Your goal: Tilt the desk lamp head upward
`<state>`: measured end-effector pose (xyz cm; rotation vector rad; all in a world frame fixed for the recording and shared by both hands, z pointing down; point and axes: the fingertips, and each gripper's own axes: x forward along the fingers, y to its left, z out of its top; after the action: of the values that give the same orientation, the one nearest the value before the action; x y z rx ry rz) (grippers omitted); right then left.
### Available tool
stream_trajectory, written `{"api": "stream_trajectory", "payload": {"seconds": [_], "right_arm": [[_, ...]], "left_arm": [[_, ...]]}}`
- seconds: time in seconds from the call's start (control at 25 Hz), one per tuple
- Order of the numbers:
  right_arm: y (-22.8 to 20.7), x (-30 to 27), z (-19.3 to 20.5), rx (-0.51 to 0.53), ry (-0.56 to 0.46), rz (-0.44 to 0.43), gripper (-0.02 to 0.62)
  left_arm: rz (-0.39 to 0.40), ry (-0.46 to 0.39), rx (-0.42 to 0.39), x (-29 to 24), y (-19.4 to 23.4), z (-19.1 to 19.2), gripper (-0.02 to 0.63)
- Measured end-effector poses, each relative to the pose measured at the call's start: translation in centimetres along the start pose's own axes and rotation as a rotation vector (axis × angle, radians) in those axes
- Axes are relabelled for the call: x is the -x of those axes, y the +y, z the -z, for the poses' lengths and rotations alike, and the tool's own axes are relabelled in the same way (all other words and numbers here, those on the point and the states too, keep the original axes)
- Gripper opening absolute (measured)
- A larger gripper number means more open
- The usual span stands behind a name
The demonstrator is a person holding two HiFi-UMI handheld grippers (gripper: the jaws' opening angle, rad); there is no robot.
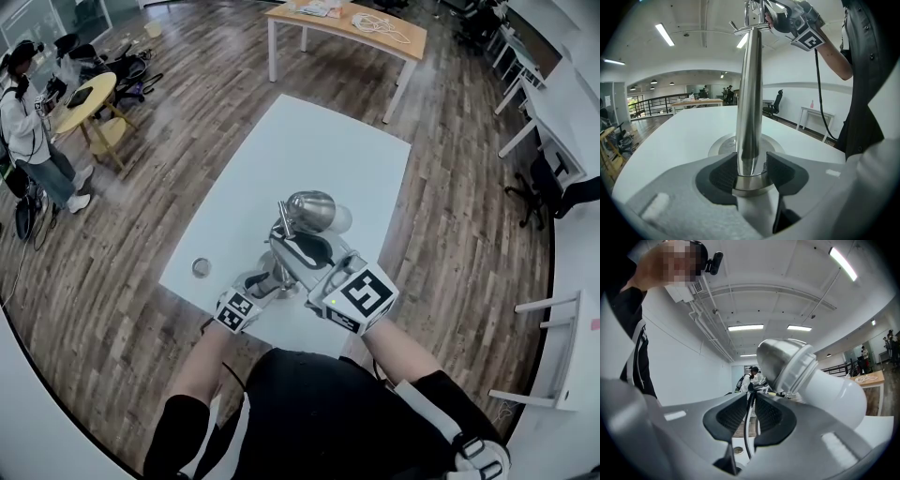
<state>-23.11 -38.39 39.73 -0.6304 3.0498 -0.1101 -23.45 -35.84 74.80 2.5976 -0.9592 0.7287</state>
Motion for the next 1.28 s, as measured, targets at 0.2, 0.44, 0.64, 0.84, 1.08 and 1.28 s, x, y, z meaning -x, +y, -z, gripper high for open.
{"api": "stream_trajectory", "payload": {"seconds": [0.2, 0.44, 0.64, 0.84, 1.08, 1.28], "right_arm": [[0.4, -0.2, -0.1, 0.028, 0.013, 0.002, 0.055], [1.1, -0.8, -0.1, 0.063, 0.030, 0.004, 0.057], [2.1, -1.6, -0.3, 0.052, 0.036, 0.000, 0.052], [2.7, -1.9, -0.2, 0.041, 0.031, -0.014, 0.048], [3.2, -2.2, 0.0, 0.062, 0.043, -0.029, 0.048], [3.8, -2.8, 0.3, 0.054, 0.042, -0.051, 0.043]], "left_arm": [[0.005, -0.002, -0.002, 0.0, -0.1, -0.1, 0.191], [0.008, -0.006, -0.002, 0.0, -0.1, -0.1, 0.191], [0.010, -0.013, -0.002, 0.0, 0.0, -0.2, 0.192], [0.011, -0.016, 0.000, -0.1, -0.1, -0.2, 0.191], [0.016, -0.018, 0.002, -0.1, -0.3, -0.2, 0.191], [0.021, -0.024, 0.005, 0.0, -0.2, -0.2, 0.192]]}}
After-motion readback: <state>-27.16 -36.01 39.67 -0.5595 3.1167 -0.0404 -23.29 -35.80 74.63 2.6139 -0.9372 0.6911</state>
